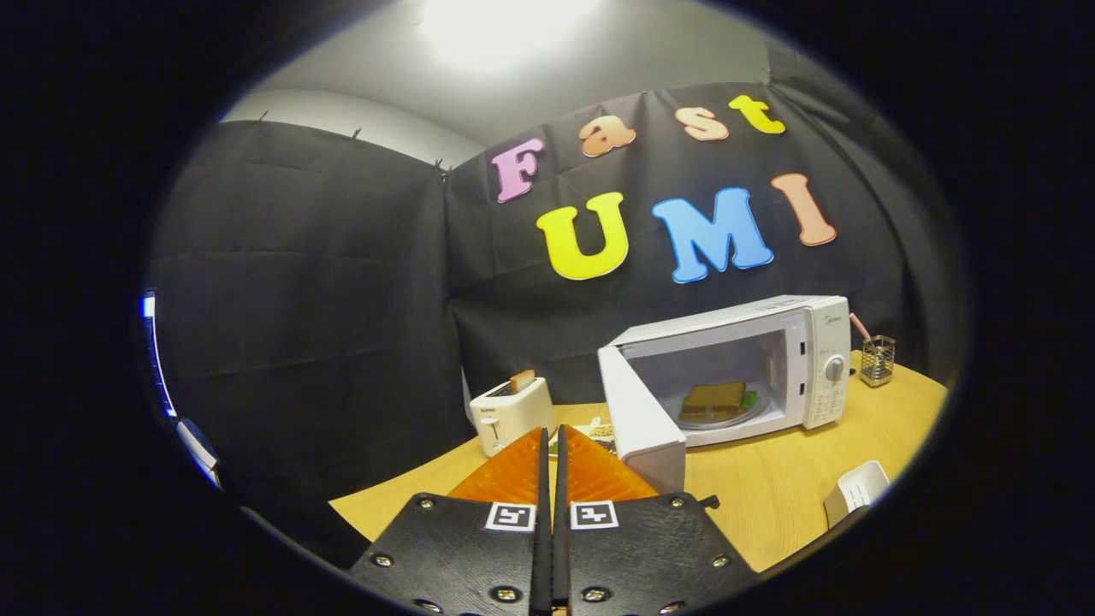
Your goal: Open the microwave, put the food inside, and close the microwave door.
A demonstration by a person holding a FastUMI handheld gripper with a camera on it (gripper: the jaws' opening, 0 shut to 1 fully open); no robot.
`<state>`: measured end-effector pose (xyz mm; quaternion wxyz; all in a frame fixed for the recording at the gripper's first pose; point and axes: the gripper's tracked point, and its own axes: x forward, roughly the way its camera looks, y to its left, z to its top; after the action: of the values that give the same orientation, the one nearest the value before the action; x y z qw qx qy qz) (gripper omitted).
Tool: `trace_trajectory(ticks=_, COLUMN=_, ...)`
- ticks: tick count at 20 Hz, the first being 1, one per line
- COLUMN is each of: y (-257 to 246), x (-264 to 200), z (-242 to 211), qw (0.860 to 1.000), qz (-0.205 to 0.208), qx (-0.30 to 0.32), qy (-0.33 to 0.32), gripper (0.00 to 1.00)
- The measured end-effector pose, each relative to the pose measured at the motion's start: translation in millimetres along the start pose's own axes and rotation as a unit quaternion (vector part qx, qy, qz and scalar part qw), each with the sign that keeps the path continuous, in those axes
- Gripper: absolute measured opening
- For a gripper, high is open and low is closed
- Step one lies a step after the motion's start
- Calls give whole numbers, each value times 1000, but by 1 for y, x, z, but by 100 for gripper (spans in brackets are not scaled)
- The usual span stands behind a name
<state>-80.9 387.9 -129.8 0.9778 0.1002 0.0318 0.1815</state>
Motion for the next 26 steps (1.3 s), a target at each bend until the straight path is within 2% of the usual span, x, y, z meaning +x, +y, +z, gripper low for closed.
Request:
trace_trajectory(ticks=8, y=-84, x=0, z=15, qw=997, qz=-69, qx=33, qy=-15, gripper=1)
trace_trajectory(ticks=13, y=-127, x=4, z=23, qw=995, qz=-87, qx=51, qy=-13, gripper=1)
trace_trajectory(ticks=22, y=-229, x=14, z=43, qw=987, qz=-161, qx=3, qy=-13, gripper=1)
trace_trajectory(ticks=26, y=-255, x=28, z=45, qw=986, qz=-167, qx=-22, qy=-1, gripper=1)
